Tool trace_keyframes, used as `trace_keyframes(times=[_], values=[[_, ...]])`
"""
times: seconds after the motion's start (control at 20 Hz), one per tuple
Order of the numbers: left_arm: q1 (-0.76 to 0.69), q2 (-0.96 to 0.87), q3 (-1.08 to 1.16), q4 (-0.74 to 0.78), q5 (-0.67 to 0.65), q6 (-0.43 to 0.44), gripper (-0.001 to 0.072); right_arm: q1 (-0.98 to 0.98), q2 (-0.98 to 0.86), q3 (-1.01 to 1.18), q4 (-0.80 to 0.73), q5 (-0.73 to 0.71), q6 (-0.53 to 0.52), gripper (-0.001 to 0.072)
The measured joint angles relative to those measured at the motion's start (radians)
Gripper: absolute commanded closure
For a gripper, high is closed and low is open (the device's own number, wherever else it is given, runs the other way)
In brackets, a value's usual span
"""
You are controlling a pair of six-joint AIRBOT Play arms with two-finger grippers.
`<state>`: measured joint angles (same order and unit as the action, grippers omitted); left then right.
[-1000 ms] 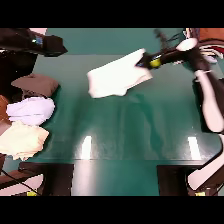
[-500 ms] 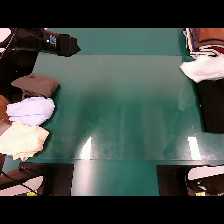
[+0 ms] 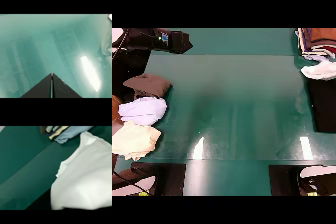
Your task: Fold the shirts.
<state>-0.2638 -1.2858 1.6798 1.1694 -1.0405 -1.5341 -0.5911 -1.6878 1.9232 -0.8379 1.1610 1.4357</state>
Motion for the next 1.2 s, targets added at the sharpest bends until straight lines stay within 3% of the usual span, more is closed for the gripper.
trace_keyframes(times=[0.35, 0.85, 0.9, 0.95, 1.0, 1.05, 1.2], values=[[0.000, 0.000, 0.000, 0.002, -0.013, 0.002, 0.0680, -0.020, 0.122, 0.000, -0.049, 0.111, -0.004, 0.0694], [0.000, 0.000, 0.000, 0.004, -0.022, 0.031, 0.0680, -0.029, 0.218, -0.067, -0.308, 0.360, 0.083, 0.0679], [0.000, 0.000, 0.000, 0.004, -0.023, 0.036, 0.0680, -0.031, 0.230, -0.100, -0.326, 0.373, 0.090, 0.0549], [0.000, 0.000, 0.000, 0.004, -0.026, 0.039, 0.0680, -0.032, 0.242, -0.139, -0.349, 0.390, 0.095, 0.0334], [0.000, 0.000, 0.000, 0.004, -0.027, 0.041, 0.0680, -0.036, 0.254, -0.177, -0.377, 0.403, 0.098, 0.0182], [0.000, 0.000, 0.000, 0.004, -0.028, 0.043, 0.0680, -0.041, 0.266, -0.215, -0.404, 0.414, 0.100, 0.0096], [0.000, 0.000, 0.000, 0.004, -0.029, 0.047, 0.0680, -0.072, 0.305, -0.324, -0.457, 0.449, 0.107, 0.0096]])
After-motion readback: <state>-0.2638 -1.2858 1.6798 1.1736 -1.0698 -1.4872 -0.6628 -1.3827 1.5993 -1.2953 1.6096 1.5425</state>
